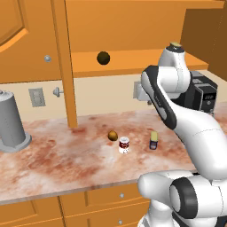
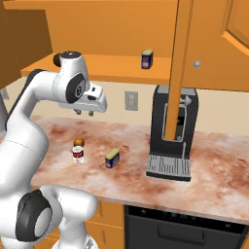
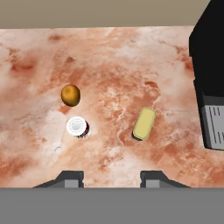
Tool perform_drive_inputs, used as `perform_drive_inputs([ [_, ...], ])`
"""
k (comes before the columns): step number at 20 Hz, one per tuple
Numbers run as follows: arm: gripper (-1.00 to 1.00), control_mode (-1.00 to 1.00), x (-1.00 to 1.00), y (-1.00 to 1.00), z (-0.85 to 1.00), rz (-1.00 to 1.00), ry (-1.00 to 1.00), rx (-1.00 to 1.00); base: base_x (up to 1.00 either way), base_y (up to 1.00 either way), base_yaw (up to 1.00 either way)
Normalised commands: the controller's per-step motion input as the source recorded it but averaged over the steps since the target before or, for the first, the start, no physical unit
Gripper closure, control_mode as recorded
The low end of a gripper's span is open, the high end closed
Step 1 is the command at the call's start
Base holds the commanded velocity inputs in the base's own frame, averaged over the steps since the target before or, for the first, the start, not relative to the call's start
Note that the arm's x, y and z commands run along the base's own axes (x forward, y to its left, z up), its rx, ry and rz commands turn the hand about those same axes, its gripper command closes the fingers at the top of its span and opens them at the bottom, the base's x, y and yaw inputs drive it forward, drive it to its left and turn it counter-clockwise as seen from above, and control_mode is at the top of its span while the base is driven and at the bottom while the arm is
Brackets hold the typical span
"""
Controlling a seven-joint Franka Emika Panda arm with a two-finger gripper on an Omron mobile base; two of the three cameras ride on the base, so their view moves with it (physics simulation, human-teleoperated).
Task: Pick the cans from the counter and place them in their designated side in the cabinet.
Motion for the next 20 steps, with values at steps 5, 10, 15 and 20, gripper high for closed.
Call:
perform_drive_inputs([
  [5, -1.0, -1.0, -0.05, 0.0, 0.0, 0.0, 0.0, 0.0, 0.0, 0.0, 0.0],
  [10, -1.0, -1.0, -0.15, 0.17, -0.01, 0.0, -0.02, 0.0, 0.0, 0.0, 0.0],
  [15, -1.0, -1.0, -0.12, 0.4, -0.03, 0.0, 0.0, 0.0, 0.0, 0.0, 0.0],
  [20, -1.0, -1.0, -0.1, 0.36, -0.06, 0.0, -0.01, 0.0, 0.0, 0.0, 0.0],
])
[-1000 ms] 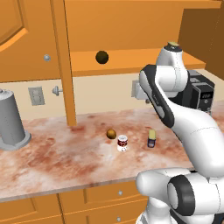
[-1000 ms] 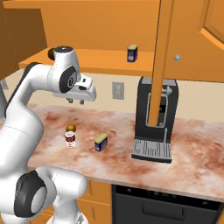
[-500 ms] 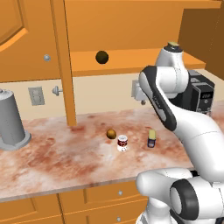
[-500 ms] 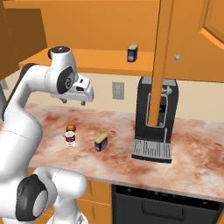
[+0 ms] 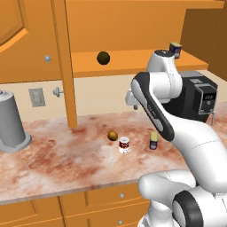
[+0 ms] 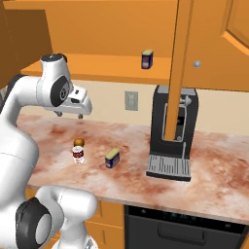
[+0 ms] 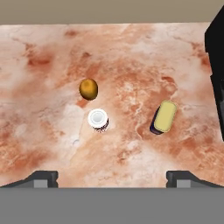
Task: Pick the cans from the counter and place them in their designated side in the cabinet.
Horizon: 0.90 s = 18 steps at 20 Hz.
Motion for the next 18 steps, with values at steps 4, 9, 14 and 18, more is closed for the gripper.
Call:
perform_drive_inputs([
  [4, -1.0, -1.0, -0.06, 0.28, -0.12, 0.0, 0.0, 0.0, 0.0, 0.0, 0.0],
  [9, -1.0, -1.0, 0.0, 0.23, -0.14, 0.0, 0.0, 0.0, 0.0, 0.0, 0.0],
  [14, -1.0, -1.0, 0.05, 0.07, -0.16, 0.0, 0.0, 0.0, 0.0, 0.0, 0.0],
  [18, -1.0, -1.0, 0.08, 0.0, -0.23, 0.0, 0.0, -0.02, 0.0, 0.0, 0.0],
])
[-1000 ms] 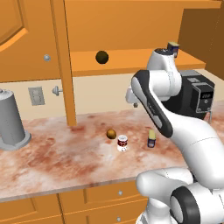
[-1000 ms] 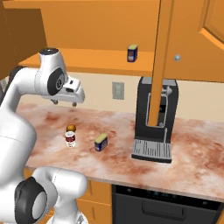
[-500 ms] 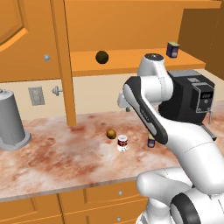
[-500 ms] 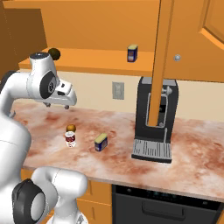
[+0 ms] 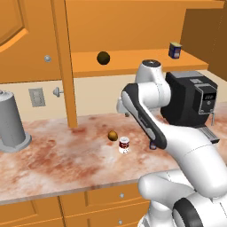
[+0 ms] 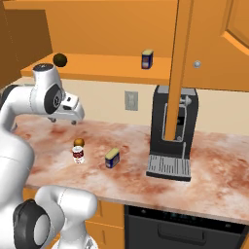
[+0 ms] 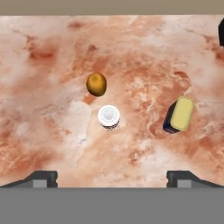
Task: Pick the cans from the counter and place them in their designated side in the cabinet.
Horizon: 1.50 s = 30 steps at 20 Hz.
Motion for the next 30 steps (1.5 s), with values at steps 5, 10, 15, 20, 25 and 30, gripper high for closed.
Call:
perform_drive_inputs([
  [5, -1.0, -1.0, 0.16, 0.03, -0.19, 0.0, 0.0, 0.0, 0.0, 0.0, 0.0],
  [10, -1.0, -1.0, 0.17, 0.05, -0.15, 0.0, 0.0, 0.0, 0.0, 0.0, 0.0],
  [15, -1.0, -1.0, 0.14, 0.04, -0.23, 0.0, 0.0, 0.0, 0.0, 0.0, 0.0],
  [20, -1.0, -1.0, 0.07, 0.06, -0.26, 0.0, 0.0, 0.0, 0.0, 0.0, 0.0],
  [25, -1.0, -1.0, 0.06, 0.02, -0.22, 0.0, 0.0, 0.0, 0.0, 0.0, 0.0],
  [30, -1.0, -1.0, 0.08, 0.0, -0.23, 0.0, 0.01, 0.0, 0.0, 0.0, 0.0],
])
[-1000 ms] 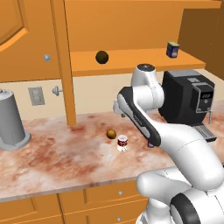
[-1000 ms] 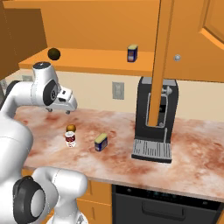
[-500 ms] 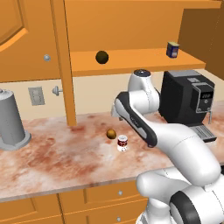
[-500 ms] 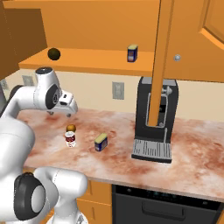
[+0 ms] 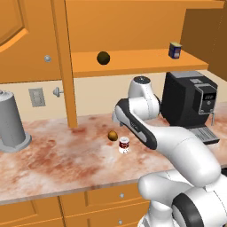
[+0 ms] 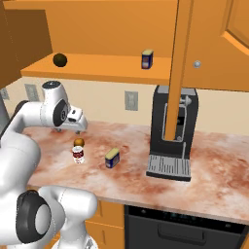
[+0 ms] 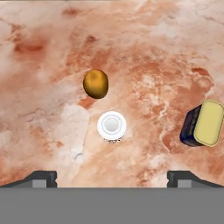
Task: Pick the cans from the counter and place them in their designated side in the cabinet.
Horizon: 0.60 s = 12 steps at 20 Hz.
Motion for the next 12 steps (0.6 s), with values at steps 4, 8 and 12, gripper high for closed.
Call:
perform_drive_inputs([
  [4, -1.0, -1.0, 0.13, 0.0, -0.23, 0.0, 0.02, 0.0, 0.0, 0.0, 0.0],
  [8, -1.0, -1.0, 0.11, 0.0, -0.23, 0.0, 0.01, 0.0, 0.0, 0.0, 0.0],
  [12, -1.0, -1.0, 0.11, 0.0, -0.24, 0.0, 0.01, 0.0, 0.0, 0.0, 0.0],
])
